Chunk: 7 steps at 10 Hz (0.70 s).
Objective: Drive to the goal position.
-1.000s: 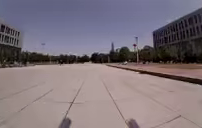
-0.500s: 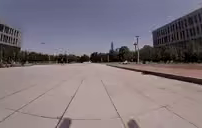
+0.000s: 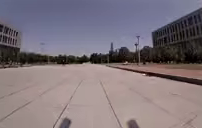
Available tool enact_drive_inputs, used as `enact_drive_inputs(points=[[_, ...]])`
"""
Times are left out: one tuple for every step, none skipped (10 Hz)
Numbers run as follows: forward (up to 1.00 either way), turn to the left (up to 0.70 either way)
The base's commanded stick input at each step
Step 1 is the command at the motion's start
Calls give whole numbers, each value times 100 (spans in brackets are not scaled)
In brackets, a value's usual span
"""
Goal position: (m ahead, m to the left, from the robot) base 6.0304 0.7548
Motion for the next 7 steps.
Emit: enact_drive_inputs(points=[[100,0],[100,0],[100,0],[100,0],[100,0],[100,0],[100,0]])
